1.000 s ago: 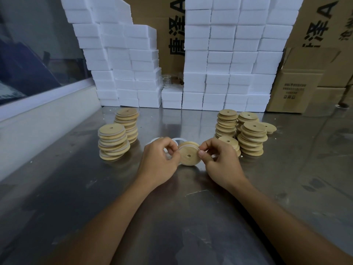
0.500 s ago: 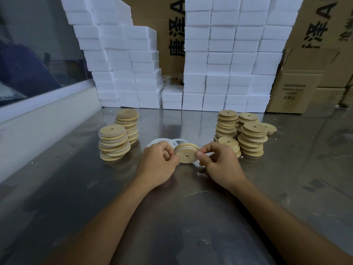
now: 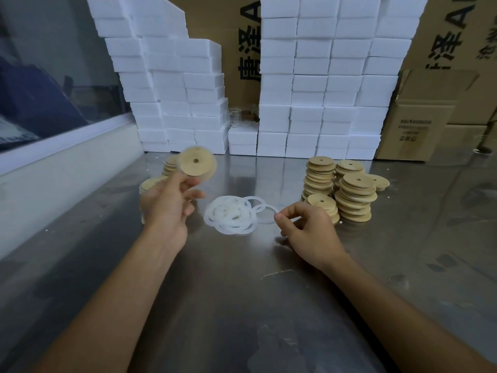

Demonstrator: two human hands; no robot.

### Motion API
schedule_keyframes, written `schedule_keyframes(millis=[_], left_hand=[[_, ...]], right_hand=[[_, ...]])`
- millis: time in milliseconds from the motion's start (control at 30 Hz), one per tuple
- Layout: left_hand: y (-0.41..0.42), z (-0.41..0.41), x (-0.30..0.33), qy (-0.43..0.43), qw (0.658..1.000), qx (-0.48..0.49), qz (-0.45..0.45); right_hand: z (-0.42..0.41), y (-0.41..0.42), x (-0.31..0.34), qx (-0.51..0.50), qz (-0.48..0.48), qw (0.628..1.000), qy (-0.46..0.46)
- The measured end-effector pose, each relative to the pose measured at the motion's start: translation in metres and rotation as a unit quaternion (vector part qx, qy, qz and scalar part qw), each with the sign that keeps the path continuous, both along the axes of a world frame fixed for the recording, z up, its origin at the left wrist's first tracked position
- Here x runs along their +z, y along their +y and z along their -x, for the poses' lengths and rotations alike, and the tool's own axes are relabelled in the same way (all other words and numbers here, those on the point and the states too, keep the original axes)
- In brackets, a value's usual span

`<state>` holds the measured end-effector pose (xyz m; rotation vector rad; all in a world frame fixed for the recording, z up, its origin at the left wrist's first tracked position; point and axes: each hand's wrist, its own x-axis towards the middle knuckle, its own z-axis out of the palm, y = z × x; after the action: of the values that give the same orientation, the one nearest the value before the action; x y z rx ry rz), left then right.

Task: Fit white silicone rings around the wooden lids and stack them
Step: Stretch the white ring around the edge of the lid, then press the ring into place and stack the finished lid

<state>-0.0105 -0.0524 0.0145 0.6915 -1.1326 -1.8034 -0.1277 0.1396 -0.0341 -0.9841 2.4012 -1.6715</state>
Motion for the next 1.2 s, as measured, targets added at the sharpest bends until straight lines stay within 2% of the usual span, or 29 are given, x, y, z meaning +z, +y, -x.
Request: schedule_keyframes(millis=[167,600,700,800,833,900,1000,1067,1133,1200], left_hand=[[-0.017,-0.006,0.001,0.031,0.995,0.057,-0.077],[-0.019,-0.007,-0.002,0.010,0.986,0.136,-0.101],[-0.012,-0.006,-0.003,-0.005,0.974,0.225,-0.040],[-0.003,-0.003,-0.006,-0.031,0.965,0.232,0.118],[0.002,-0.001,-0.009,-0.058,0.956,0.215,0.189],[0.013,0.004,-0.017,-0.130,0.916,0.157,0.345],[0.027,0.009,-0.033,-0.296,0.806,0.052,0.510],[0.030,0.010,-0.041,-0.395,0.748,0.015,0.533],[0.029,0.010,-0.044,-0.432,0.739,-0.014,0.517],[0.027,0.009,-0.044,-0.432,0.740,-0.023,0.515]], right_hand=[[-0.001,0.001,0.001,0.005,-0.013,1.000,0.011],[-0.002,0.001,0.003,0.006,-0.023,0.999,0.028],[-0.003,0.001,0.003,-0.007,-0.012,0.999,0.041],[-0.002,0.001,0.003,-0.072,0.027,0.994,0.078],[-0.001,0.002,0.003,-0.101,0.040,0.990,0.090],[0.002,0.004,0.003,-0.155,0.038,0.981,0.112],[0.006,0.008,0.001,-0.185,-0.041,0.976,0.106],[0.008,0.009,0.001,-0.180,-0.104,0.972,0.106],[0.011,0.010,0.002,-0.175,-0.164,0.964,0.111],[0.015,0.012,0.004,-0.175,-0.213,0.954,0.120]])
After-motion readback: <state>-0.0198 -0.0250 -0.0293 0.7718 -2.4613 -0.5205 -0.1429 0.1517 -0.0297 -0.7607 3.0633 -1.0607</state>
